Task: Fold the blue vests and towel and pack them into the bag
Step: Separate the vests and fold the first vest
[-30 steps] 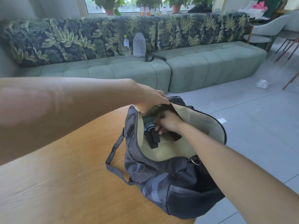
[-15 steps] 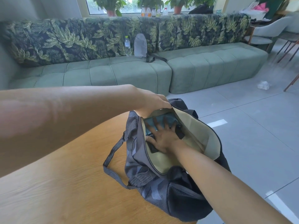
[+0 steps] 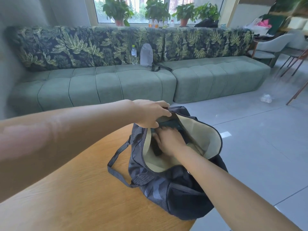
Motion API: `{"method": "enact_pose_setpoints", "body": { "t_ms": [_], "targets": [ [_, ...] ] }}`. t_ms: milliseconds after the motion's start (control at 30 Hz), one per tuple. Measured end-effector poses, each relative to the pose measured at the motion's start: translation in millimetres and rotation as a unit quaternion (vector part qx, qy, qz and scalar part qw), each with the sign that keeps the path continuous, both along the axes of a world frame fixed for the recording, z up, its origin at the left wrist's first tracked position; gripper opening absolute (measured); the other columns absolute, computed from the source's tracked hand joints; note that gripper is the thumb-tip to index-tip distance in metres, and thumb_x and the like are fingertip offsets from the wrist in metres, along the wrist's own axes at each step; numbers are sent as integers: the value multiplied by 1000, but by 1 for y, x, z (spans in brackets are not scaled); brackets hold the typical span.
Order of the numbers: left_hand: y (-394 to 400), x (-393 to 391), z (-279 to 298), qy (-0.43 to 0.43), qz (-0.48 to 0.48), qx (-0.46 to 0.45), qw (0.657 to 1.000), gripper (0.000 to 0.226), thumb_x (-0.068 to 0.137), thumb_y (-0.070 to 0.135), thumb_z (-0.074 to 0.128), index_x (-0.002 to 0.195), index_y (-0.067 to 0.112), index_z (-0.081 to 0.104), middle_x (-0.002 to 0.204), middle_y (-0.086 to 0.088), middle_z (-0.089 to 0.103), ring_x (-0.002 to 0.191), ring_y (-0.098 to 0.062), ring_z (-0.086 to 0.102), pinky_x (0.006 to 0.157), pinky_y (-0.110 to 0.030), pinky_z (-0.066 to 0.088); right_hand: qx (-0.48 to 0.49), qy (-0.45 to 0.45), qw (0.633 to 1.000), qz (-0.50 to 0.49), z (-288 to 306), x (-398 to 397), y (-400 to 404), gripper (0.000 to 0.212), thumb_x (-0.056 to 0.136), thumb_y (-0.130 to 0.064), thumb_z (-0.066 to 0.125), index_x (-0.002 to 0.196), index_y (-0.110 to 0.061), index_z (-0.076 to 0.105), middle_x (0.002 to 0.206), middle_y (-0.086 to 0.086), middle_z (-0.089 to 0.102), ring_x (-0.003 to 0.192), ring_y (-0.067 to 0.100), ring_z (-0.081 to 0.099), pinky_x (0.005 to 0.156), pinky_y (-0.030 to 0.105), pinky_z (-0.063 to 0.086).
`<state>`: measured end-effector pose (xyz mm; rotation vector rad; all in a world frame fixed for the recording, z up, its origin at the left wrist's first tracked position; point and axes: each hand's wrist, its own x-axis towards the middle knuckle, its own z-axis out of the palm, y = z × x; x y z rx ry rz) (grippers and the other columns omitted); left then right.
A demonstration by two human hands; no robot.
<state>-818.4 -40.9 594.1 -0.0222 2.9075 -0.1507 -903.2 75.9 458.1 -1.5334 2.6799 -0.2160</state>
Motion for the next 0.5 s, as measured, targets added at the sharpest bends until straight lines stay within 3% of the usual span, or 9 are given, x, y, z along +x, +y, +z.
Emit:
{"method": "enact_pose_setpoints", "body": {
  "t_ms": [33, 100, 233, 400, 500],
  "targets": [
    [2, 8, 5, 16, 9, 14, 1000, 57, 103, 31, 55, 156, 34, 36, 167, 8, 14, 136, -26, 48, 103, -43, 48, -33, -3, 999, -11, 11, 4, 7, 35, 106, -39, 35, 117, -19, 62, 116, 9, 68, 108, 36, 62, 81, 38, 41],
    [7, 33, 13, 75, 33, 24, 996, 46, 104, 35, 52, 150, 34, 45, 165, 9, 20, 134, -25, 49, 101, -39, 48, -91, 6, 995, -31, 31, 13, 22, 30, 106, -35, 40, 104, -20, 66, 103, 7, 71, 94, 34, 65, 68, 35, 40],
    [9, 102, 17, 213, 97, 81, 969, 32, 104, 37, 52, 134, 32, 59, 153, 12, 40, 120, -20, 57, 93, -36, 49, -203, -20, 977, -59, 73, 51, 51, 33, 106, -34, 39, 101, -20, 69, 93, 3, 72, 85, 26, 64, 72, 37, 53],
    [2, 211, -7, 298, 202, 135, 923, 23, 102, 40, 54, 121, 34, 63, 132, 16, 55, 105, -12, 61, 88, -40, 53, -285, -43, 958, -3, 94, 118, 65, 26, 105, -31, 46, 91, -20, 66, 82, -5, 66, 77, 17, 57, 65, 35, 45],
    [0, 281, -24, 329, 260, 175, 891, 21, 100, 39, 56, 118, 33, 65, 124, 17, 59, 102, -6, 60, 87, -37, 53, -297, -79, 951, 36, 91, 166, 59, 19, 104, -28, 49, 91, -25, 64, 84, -9, 65, 80, 12, 55, 71, 37, 48]
  ]
}}
